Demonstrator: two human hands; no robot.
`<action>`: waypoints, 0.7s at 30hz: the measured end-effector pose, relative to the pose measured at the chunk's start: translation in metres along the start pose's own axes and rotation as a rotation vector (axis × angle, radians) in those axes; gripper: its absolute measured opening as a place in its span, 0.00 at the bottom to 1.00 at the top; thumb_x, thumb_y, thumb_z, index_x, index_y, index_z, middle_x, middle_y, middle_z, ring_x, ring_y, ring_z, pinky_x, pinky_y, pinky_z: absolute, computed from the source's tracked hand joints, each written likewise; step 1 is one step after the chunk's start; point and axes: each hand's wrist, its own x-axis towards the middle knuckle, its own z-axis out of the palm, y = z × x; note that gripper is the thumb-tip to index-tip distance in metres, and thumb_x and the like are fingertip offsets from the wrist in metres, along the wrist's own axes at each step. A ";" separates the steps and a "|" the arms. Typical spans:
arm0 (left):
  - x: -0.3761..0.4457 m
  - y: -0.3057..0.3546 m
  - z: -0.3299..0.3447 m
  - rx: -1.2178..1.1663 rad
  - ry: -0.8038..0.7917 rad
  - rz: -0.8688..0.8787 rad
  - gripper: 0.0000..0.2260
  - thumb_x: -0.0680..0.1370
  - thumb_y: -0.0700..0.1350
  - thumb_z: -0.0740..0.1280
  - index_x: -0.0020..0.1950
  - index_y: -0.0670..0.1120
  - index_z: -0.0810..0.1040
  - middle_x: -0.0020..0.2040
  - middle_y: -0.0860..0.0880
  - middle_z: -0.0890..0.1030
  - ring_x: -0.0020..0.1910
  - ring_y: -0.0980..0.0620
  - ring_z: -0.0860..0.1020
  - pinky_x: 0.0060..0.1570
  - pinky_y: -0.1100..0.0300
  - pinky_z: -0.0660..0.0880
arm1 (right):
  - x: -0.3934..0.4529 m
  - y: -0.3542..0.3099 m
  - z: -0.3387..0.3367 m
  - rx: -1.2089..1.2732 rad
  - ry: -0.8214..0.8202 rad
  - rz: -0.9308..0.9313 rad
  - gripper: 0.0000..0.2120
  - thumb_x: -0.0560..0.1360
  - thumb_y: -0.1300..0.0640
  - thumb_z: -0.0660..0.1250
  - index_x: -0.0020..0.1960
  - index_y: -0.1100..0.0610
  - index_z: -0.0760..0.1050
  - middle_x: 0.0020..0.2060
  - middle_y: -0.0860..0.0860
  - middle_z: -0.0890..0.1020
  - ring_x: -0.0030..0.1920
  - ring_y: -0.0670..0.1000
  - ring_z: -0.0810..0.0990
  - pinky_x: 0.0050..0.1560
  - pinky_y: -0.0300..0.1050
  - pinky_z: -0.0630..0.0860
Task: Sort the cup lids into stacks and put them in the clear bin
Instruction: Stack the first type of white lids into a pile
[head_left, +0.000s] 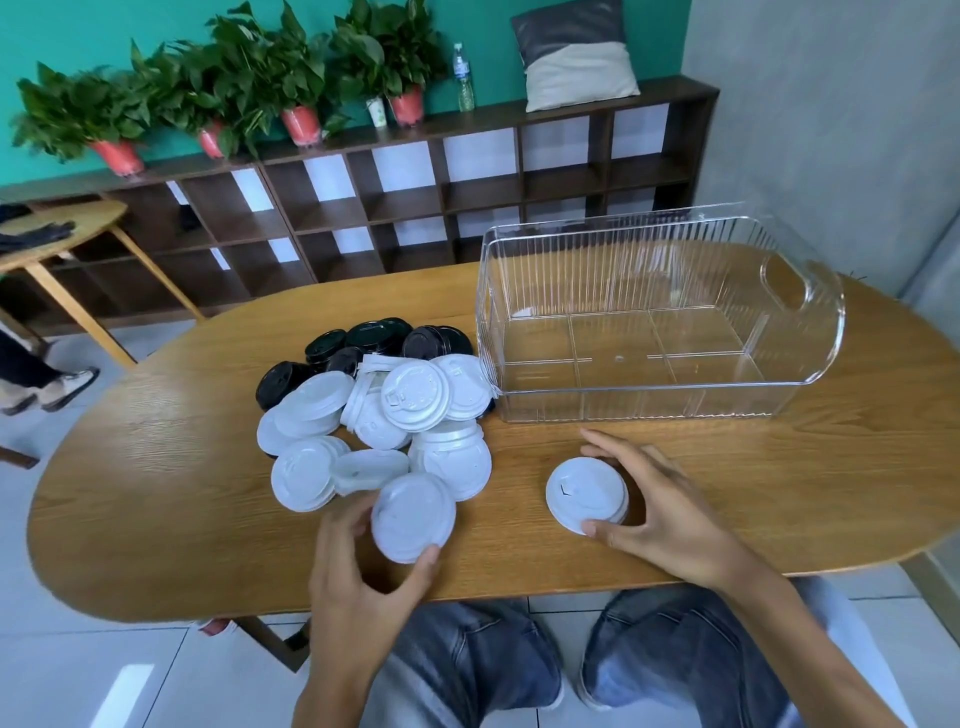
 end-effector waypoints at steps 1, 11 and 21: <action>-0.001 0.005 0.006 -0.017 -0.026 0.012 0.29 0.68 0.60 0.76 0.65 0.56 0.73 0.62 0.59 0.76 0.61 0.58 0.75 0.59 0.72 0.69 | 0.000 0.000 0.000 -0.003 -0.001 -0.005 0.43 0.69 0.38 0.76 0.74 0.28 0.53 0.65 0.23 0.66 0.69 0.30 0.60 0.66 0.40 0.57; 0.019 0.062 0.081 -0.183 -0.326 0.048 0.31 0.70 0.58 0.77 0.70 0.60 0.70 0.66 0.64 0.75 0.67 0.58 0.74 0.64 0.67 0.71 | -0.002 -0.004 -0.006 0.121 -0.044 -0.002 0.41 0.69 0.44 0.72 0.76 0.32 0.56 0.65 0.30 0.69 0.70 0.40 0.68 0.72 0.51 0.65; 0.024 0.069 0.103 -0.097 -0.421 0.103 0.34 0.70 0.64 0.75 0.71 0.64 0.64 0.63 0.64 0.72 0.64 0.66 0.72 0.62 0.74 0.65 | -0.005 -0.004 -0.012 0.279 -0.036 -0.003 0.33 0.72 0.59 0.61 0.75 0.40 0.63 0.68 0.41 0.72 0.70 0.46 0.70 0.65 0.37 0.66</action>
